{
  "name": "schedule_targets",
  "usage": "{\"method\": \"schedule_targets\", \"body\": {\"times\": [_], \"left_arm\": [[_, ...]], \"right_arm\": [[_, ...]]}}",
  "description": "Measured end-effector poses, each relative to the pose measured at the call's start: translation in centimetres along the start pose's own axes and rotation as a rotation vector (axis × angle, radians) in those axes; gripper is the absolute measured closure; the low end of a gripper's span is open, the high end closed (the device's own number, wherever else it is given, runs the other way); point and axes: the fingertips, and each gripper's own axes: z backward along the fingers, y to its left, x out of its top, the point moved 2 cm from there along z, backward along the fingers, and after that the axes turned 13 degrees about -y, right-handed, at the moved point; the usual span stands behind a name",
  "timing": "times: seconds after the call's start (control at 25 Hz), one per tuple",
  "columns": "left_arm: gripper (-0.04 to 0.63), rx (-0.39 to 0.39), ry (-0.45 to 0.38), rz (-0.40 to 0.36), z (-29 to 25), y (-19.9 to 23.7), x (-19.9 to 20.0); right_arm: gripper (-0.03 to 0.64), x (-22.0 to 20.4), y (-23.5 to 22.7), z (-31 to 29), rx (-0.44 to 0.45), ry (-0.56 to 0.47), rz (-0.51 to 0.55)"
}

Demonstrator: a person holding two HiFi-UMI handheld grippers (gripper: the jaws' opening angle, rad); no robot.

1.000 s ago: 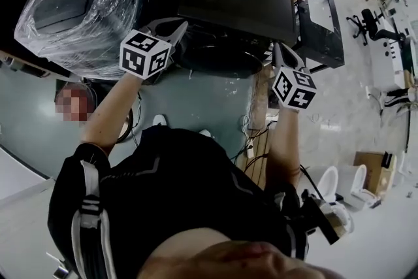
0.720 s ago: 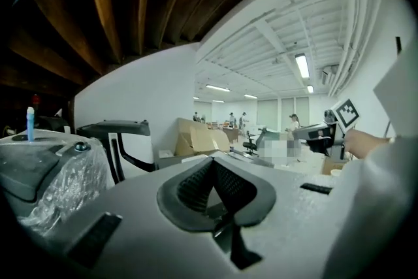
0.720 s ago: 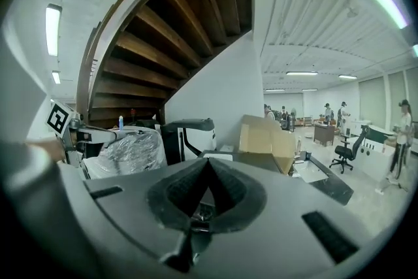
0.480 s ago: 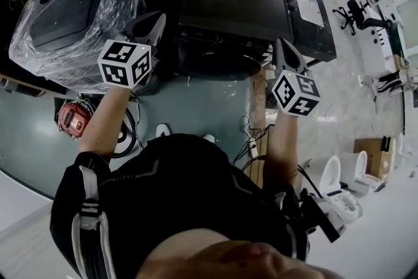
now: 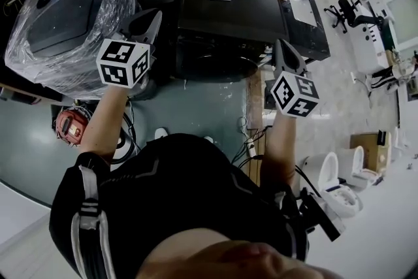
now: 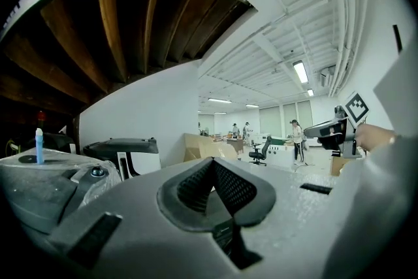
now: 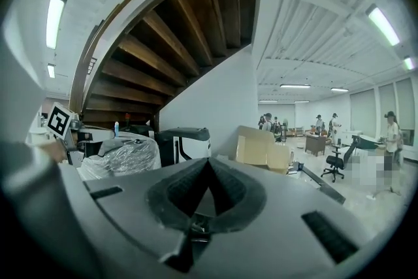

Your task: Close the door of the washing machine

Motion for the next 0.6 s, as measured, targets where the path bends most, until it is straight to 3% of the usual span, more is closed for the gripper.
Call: {"method": "schedule_targets", "body": {"times": [0.48, 0.6], "left_arm": [[0.592, -0.014, -0.005, -0.018, -0.9, -0.1, 0.5], [0.591, -0.015, -0.006, -0.067, -1.3, -0.8, 0.6]], "right_arm": [[0.614, 1.5, 0.0, -0.3, -0.019, -0.029, 0.029], [0.614, 1.3, -0.4, -0.1, -0.022, -0.024, 0.031]]}}
